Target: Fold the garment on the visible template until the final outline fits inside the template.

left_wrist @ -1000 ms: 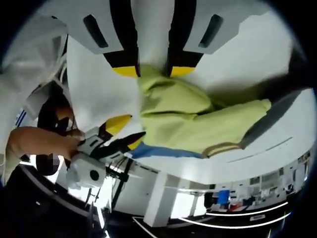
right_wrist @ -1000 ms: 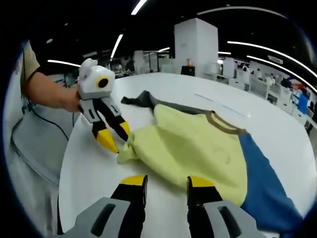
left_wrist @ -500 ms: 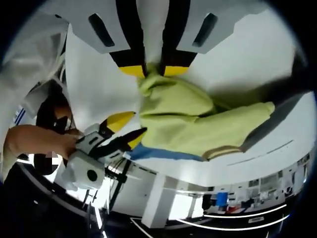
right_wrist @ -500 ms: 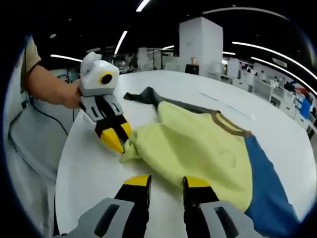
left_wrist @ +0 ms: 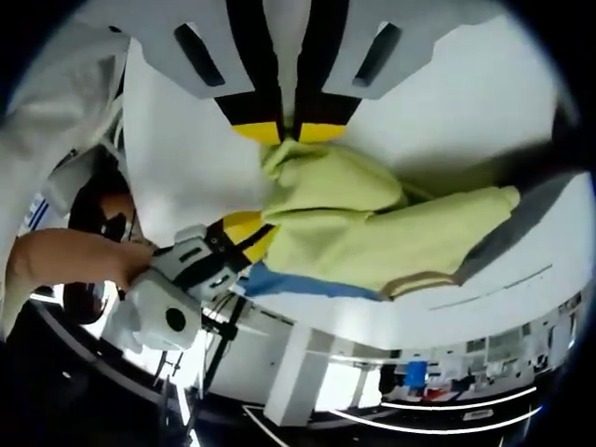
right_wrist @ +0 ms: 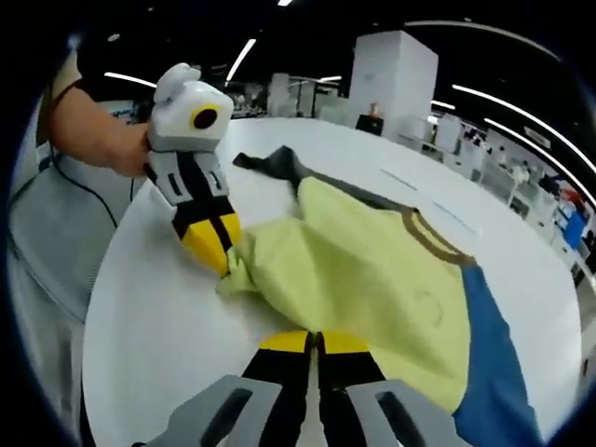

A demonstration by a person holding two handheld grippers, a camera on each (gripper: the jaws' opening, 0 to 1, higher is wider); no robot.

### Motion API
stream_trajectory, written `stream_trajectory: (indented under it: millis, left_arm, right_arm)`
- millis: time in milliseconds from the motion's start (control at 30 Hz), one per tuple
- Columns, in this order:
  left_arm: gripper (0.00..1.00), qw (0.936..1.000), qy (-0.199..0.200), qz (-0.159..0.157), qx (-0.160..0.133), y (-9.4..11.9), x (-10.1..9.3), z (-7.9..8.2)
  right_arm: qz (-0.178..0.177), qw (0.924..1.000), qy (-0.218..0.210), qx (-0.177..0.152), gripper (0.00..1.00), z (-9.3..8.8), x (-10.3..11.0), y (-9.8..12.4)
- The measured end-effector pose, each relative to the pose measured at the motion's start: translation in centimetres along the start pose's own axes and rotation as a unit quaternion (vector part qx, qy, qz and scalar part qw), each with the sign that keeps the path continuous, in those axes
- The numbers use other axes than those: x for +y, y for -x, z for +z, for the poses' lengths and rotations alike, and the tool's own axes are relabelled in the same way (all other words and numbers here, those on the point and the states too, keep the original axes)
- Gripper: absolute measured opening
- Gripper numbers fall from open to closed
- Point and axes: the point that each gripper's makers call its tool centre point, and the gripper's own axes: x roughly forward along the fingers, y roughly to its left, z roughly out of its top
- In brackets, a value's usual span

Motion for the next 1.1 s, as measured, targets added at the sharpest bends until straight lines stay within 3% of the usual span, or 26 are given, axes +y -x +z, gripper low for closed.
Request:
stream_trajectory:
  millis: [133,433,767,1100]
  left_arm:
    - [0.01,0.9998,-0.018,0.002,0.002,0.5,-0.1,0.3]
    - [0.0,0.9987,-0.026,0.019,-0.039,3.3,0.5,2.8]
    - [0.0,0.9905,-0.04,0.063,-0.116,7.8,2.1,8.0]
    - [0.0,0.9805,-0.058,0.072,-0.173,10.3,1.5,12.5]
  right_arm:
    - [-0.002,1.0,-0.001,-0.008,0.0,0.4,-0.2,0.5]
    - [-0.024,0.998,-0.013,-0.058,0.0,3.1,-1.5,2.5]
    - [-0.064,0.9917,-0.01,-0.111,0.0,6.6,-4.0,5.2]
    - [-0.096,0.984,0.0,-0.15,0.0,8.8,-5.2,7.4]
